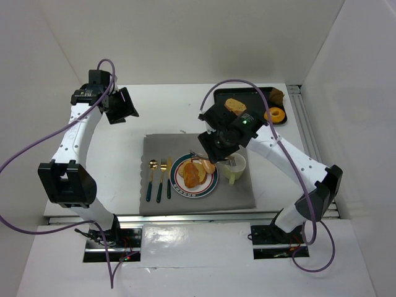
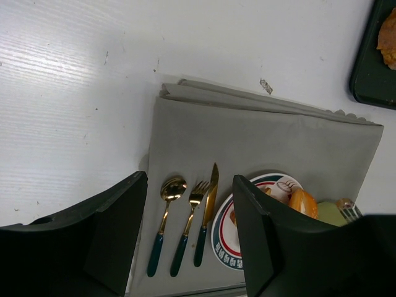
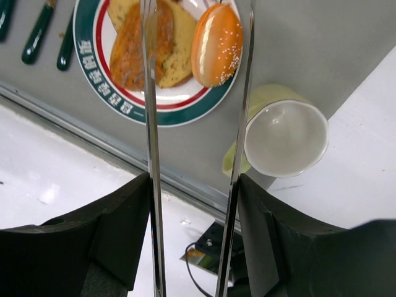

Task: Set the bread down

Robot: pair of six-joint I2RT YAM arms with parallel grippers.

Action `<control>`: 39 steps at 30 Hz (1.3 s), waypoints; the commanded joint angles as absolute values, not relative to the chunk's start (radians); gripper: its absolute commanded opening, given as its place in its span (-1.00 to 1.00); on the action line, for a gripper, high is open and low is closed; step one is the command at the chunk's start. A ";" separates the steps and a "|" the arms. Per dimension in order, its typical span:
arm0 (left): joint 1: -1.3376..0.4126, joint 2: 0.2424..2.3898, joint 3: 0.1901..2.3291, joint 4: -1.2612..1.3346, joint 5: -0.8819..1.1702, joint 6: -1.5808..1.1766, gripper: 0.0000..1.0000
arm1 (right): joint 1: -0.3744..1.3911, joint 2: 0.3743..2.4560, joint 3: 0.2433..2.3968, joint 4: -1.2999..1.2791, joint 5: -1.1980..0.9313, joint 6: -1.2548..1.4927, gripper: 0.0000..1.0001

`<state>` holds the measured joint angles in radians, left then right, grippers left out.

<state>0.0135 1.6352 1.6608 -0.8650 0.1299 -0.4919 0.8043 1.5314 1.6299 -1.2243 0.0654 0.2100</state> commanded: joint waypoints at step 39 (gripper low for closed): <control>0.015 1.598 1.632 -0.822 0.176 -0.463 0.42 | 0.178 1.364 0.975 -0.516 0.448 0.439 0.26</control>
<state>0.0135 1.6249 1.6211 -0.8436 0.1623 -0.4740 0.2001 1.3804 1.0504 -0.6861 0.4400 0.4263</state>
